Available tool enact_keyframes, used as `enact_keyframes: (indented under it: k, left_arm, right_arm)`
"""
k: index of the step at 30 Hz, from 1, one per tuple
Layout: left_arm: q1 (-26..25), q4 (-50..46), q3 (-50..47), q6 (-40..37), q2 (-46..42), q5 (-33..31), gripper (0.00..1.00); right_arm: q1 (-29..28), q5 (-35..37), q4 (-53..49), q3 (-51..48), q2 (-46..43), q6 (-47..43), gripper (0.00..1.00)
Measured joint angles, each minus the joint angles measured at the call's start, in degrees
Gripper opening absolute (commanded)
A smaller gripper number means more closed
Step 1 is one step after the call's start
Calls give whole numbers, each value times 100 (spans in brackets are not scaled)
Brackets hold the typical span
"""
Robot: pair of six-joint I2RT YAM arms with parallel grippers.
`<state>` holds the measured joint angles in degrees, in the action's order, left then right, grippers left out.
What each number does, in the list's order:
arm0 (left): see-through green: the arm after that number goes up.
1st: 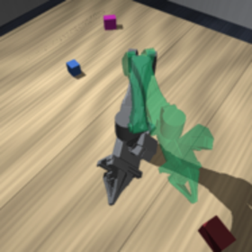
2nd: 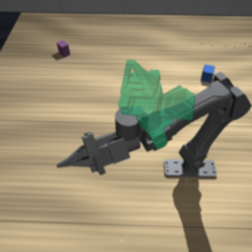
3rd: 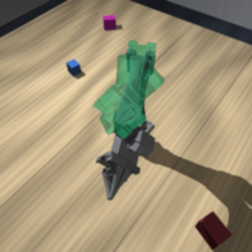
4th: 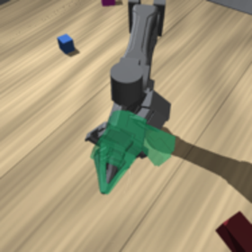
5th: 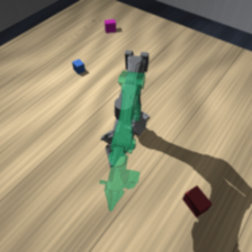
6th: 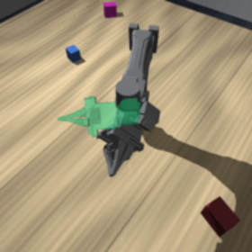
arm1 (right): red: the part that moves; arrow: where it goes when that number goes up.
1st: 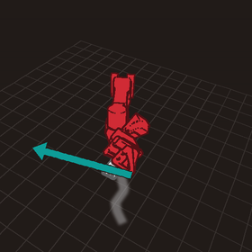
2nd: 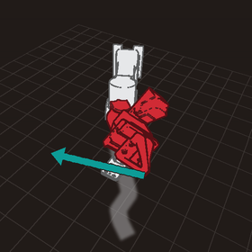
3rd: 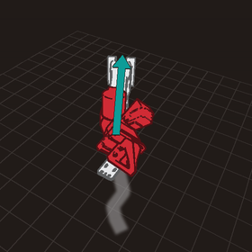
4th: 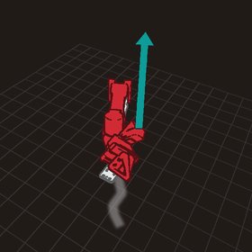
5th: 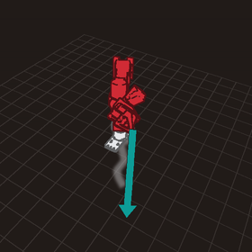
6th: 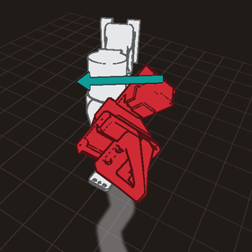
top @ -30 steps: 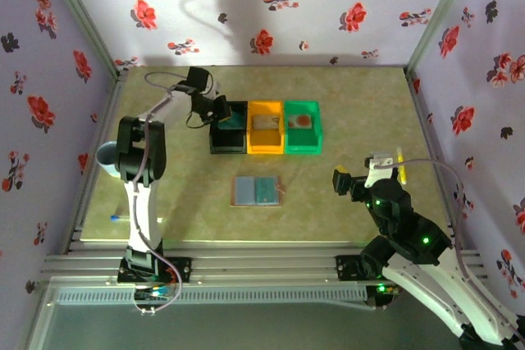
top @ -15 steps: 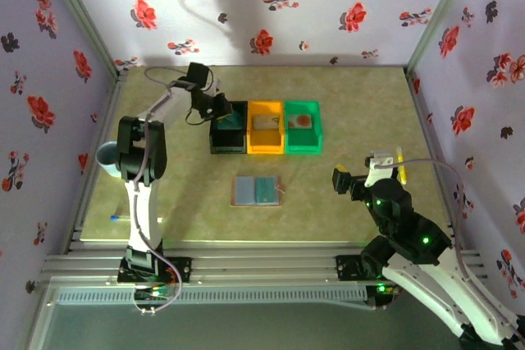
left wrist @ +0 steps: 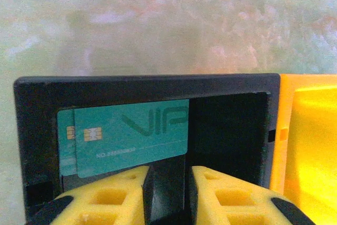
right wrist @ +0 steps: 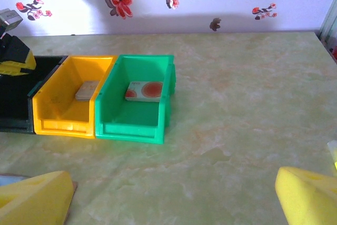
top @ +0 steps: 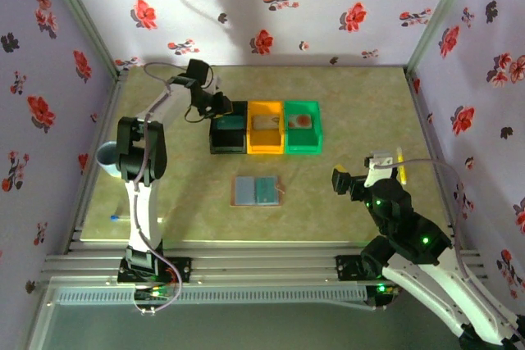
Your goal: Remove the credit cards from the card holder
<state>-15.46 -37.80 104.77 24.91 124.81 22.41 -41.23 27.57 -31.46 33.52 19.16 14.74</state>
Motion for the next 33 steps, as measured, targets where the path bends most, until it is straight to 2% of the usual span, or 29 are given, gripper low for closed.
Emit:
enact_keyframes:
  k: [8,13,17,22,27,33]
  left_arm:
    - [94,-332,275,-20,-127,-125,32]
    - [74,-369,81,83,-758,-151,34]
    - [-129,-11,-949,385,-1873,-133,37]
    - [-688,654,-2474,933,-3062,-37,38]
    - [-1202,1412,-3735,1541,-3602,9,39]
    - [-1700,2509,-5060,2452,-4028,7,40]
  right_arm:
    - [0,-17,13,-26,0,-24,99]
    - [0,-61,4,-22,85,-22,99]
    - [0,-212,-70,52,439,-24,99]
    - [0,-507,-140,260,756,-24,99]
    - [0,-1005,-151,422,931,37,99]
    - [-39,-1510,-138,713,1847,494,97]
